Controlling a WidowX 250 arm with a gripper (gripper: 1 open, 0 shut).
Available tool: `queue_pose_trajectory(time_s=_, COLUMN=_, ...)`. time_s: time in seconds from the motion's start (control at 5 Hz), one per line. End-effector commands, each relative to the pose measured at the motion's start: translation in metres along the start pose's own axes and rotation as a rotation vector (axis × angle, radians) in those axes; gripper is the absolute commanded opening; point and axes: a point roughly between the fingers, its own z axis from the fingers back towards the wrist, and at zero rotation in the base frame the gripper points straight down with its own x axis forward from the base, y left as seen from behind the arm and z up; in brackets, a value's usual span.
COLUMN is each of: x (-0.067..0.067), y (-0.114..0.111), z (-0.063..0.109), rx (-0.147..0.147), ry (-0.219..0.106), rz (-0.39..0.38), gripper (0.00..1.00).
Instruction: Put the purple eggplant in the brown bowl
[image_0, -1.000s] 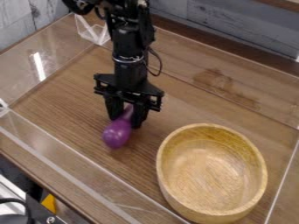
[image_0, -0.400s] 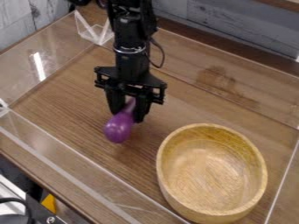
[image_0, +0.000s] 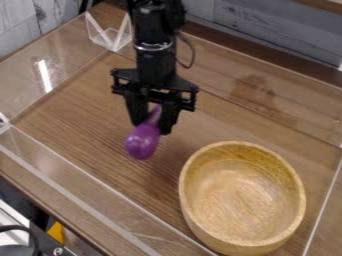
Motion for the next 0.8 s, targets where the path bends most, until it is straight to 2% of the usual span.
queue_pose_trajectory(time_s=0.0, x=0.001, y=-0.03, z=0.023, rx=-0.033, ry=-0.07, rz=-0.037, gripper=0.0)
queue_pose_trajectory(time_s=0.4, x=-0.019, y=-0.094, z=0.021, rx=-0.056, ry=-0.068, rz=-0.116, gripper=0.0)
queue_pose_trajectory(time_s=0.6, x=-0.027, y=-0.115, z=0.015, rx=-0.059, ry=-0.066, rz=-0.178, gripper=0.0)
